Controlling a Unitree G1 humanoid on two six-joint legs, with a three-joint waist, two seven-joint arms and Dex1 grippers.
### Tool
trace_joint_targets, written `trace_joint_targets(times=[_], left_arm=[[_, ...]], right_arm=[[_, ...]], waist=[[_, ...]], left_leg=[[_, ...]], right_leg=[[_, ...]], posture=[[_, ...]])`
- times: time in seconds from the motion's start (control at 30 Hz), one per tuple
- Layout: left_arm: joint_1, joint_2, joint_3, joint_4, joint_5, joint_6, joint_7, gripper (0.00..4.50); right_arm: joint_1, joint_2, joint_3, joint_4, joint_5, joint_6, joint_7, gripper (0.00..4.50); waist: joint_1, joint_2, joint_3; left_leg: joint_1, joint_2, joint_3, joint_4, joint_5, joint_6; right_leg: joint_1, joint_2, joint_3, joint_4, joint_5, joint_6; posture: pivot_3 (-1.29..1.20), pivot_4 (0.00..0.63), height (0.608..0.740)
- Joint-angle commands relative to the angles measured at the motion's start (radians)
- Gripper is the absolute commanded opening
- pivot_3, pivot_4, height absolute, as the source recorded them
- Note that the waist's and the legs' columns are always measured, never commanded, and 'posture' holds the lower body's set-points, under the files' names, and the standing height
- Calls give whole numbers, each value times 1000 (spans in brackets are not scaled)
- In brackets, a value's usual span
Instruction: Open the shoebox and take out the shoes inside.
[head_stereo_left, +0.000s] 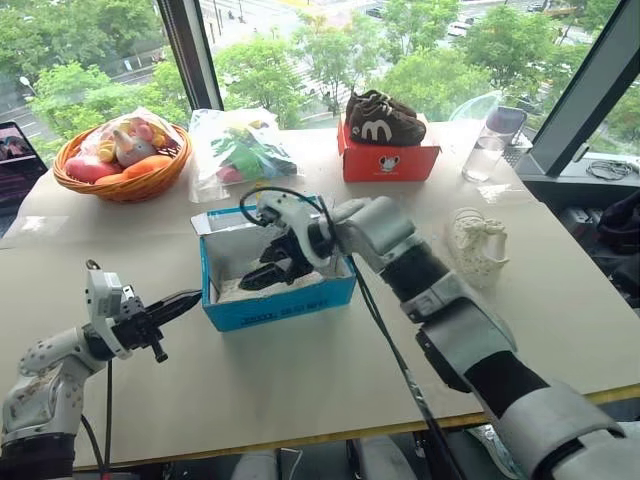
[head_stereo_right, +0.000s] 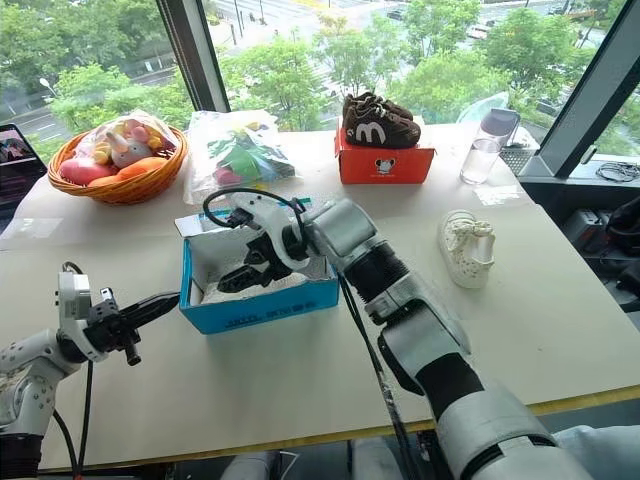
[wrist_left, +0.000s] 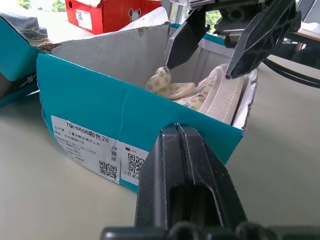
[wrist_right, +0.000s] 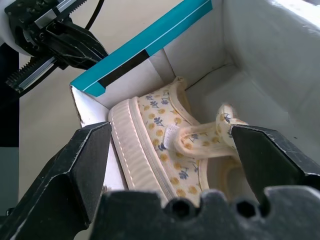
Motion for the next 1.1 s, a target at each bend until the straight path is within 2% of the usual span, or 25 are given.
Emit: trace_joint_targets(times=[0.03,0.27,0.57,0.77,0.93,1.1], left_arm=[[0,10,17,-39,-10,-16,3,0],[10,9,23,-58,-12,-12,16,0],[6,2,13,-63,-11,-11,29,0],[5,-1,9,-66,-11,-9,32,0],[3,-2,3,-66,-10,-5,35,0],[-12,-3,-6,-56,-7,-3,33,0]], right_arm=[[-59,27,-46,108,-39,-96,-4,4484],[-64,46,-54,256,-116,-204,10,4484],[-109,18,-88,287,-161,-223,58,4484],[-140,-63,-77,93,-165,-161,137,4484],[-78,-166,-36,-214,-155,-81,192,4484],[-2,-240,30,-355,-190,-98,207,4484]], waist=[[0,0,0],[0,0,0],[2,-1,0],[1,0,0],[0,0,0],[1,-1,-1]], left_leg=[[0,0,0,0,0,0],[0,0,0,0,0,0],[1,0,0,0,0,0],[0,0,0,0,0,0],[0,0,0,0,0,0],[1,0,0,1,0,0]], right_leg=[[0,0,0,0,0,0],[0,0,0,0,0,-1],[2,0,0,0,0,0],[0,0,0,0,1,-1],[-1,0,0,0,0,0],[1,0,0,0,-1,1]], posture=[[0,150,740],[0,150,740],[0,150,740],[0,150,740],[0,150,740],[0,150,740]])
